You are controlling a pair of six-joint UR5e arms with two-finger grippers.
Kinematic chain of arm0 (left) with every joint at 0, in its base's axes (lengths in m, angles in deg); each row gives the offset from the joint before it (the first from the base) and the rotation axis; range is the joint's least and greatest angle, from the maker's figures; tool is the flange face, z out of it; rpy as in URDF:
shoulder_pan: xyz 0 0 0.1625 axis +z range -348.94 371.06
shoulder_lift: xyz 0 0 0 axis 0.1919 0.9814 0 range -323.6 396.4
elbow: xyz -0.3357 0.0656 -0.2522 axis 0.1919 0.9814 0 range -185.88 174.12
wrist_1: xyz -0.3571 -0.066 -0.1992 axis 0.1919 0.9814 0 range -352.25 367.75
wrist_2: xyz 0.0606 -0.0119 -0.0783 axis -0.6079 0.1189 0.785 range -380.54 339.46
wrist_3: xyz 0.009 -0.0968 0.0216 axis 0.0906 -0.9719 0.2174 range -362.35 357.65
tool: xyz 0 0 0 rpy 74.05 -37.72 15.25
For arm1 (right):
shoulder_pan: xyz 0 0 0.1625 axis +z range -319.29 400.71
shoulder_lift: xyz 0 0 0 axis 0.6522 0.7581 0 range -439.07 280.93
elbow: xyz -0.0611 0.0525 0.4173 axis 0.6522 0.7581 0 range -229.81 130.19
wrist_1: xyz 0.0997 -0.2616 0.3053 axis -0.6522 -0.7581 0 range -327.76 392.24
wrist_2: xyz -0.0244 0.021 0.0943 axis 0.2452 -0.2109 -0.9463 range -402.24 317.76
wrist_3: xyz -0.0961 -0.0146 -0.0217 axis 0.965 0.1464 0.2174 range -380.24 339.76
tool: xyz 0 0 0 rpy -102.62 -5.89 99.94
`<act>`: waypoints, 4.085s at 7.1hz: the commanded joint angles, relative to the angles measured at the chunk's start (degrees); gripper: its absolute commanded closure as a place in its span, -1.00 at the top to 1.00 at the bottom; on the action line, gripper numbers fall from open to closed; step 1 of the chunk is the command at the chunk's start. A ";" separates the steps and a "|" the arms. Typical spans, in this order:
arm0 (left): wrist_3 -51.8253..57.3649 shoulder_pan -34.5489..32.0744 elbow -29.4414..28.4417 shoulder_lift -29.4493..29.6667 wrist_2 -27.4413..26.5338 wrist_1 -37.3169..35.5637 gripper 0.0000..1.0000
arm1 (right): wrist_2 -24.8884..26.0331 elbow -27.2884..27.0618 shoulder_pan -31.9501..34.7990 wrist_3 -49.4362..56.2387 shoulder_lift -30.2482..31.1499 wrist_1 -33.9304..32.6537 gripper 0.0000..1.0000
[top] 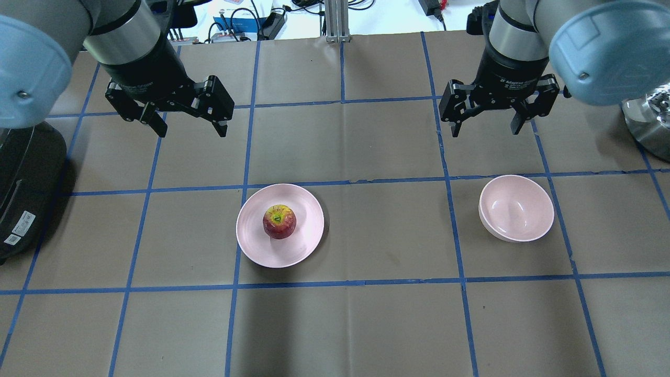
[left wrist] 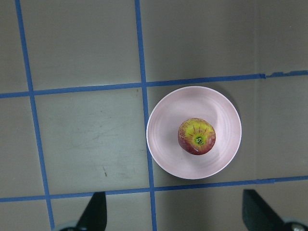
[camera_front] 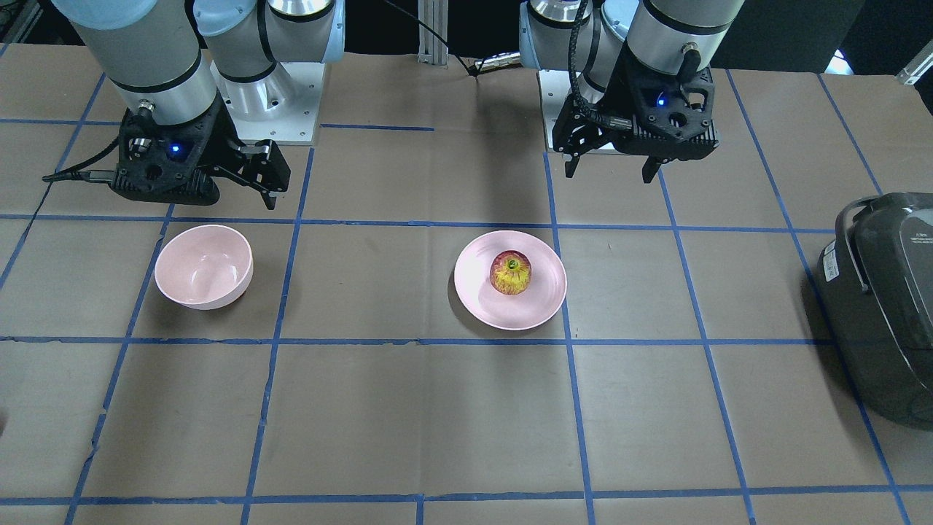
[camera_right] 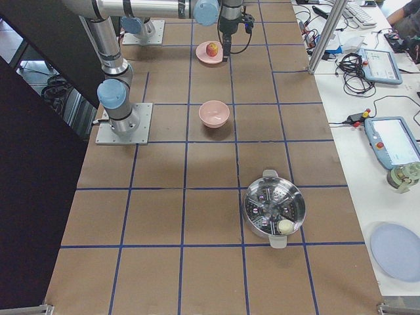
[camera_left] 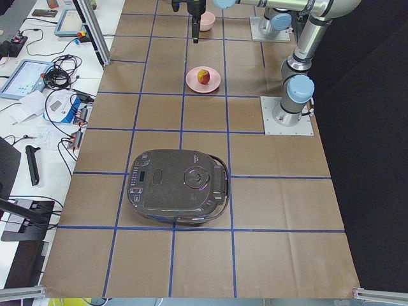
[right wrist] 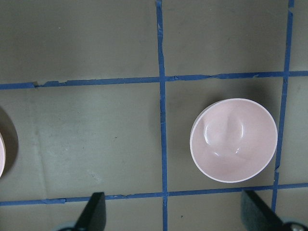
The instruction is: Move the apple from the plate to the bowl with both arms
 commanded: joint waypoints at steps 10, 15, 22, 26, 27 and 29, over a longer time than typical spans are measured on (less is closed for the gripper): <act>-2.70 -0.66 3.75 2.55 0.14 -0.52 1.00 | -0.08 -0.35 -3.75 2.81 -0.09 0.44 0.99; -12.56 -6.80 24.59 12.00 0.75 -34.36 1.00 | 1.32 -20.71 -23.11 22.86 -4.02 -23.34 0.97; -14.15 -8.92 26.19 17.31 0.40 -38.23 1.00 | 1.41 -28.21 -25.49 22.43 -6.15 -25.84 -0.96; -11.00 -8.83 27.87 17.31 -1.25 -38.32 0.01 | -3.32 -23.83 -21.38 12.17 -4.92 -22.77 -0.98; -10.81 -8.74 27.52 16.79 -1.27 -38.32 -0.40 | -4.64 -22.86 -16.57 7.01 -5.01 -22.85 -0.98; -10.81 -8.39 25.68 13.73 -1.36 -36.49 -0.54 | -7.90 -20.75 -4.80 -6.88 -5.71 -23.63 -0.97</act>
